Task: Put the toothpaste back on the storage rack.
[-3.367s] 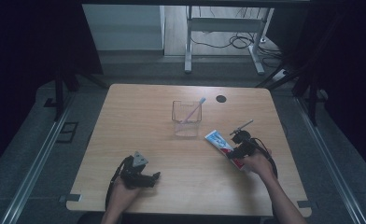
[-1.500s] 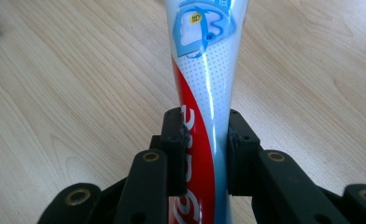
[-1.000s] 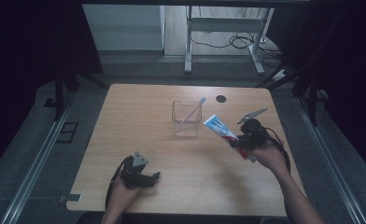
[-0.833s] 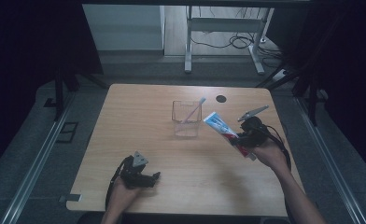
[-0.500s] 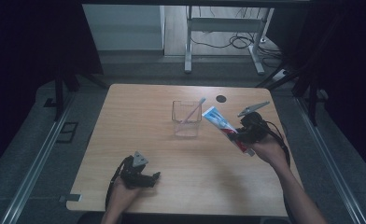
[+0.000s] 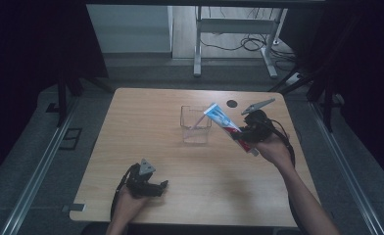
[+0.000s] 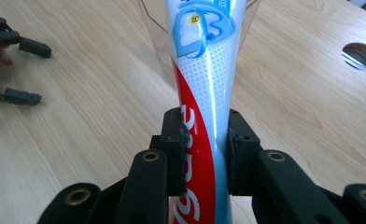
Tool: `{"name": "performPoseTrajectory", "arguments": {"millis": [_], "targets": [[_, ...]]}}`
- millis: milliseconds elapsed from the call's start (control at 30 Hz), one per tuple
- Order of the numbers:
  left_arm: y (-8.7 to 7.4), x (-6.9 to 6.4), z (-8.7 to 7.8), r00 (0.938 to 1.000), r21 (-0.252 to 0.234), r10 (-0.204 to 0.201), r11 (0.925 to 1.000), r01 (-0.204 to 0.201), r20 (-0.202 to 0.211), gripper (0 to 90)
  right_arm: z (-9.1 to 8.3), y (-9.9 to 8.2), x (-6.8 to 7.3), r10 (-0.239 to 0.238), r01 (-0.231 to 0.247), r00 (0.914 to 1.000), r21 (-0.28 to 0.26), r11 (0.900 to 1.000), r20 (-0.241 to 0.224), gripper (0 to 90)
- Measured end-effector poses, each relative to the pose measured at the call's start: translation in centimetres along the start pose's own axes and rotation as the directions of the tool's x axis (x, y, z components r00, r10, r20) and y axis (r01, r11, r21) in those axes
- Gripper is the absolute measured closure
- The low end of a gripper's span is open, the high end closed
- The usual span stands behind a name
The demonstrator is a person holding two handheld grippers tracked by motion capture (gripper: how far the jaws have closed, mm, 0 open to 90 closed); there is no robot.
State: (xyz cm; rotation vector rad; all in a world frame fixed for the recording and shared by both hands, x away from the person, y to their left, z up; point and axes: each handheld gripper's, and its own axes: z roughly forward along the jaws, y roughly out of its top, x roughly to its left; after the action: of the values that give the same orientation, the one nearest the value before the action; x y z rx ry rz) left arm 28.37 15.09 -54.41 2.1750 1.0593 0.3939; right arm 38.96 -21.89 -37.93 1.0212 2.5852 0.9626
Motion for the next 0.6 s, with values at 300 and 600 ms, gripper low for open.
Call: {"name": "performPoseTrajectory", "arguments": {"millis": [300, 600], "targets": [[0.0, 0.0, 0.0, 1.0, 0.002, 0.001, 1.0, -0.001, 0.001, 13.1, 1.2, 1.5, 0.2, -0.001, 0.001, 1.0, -0.009, 1.0, -0.005, 72.9], [0.0, 0.0, 0.0, 1.0, 0.002, 0.001, 1.0, -0.001, 0.0, 13.1, 2.4, 2.8, 0.3, -0.005, 0.005, 0.9999, -0.028, 0.9996, -0.01, 72.9]]}}
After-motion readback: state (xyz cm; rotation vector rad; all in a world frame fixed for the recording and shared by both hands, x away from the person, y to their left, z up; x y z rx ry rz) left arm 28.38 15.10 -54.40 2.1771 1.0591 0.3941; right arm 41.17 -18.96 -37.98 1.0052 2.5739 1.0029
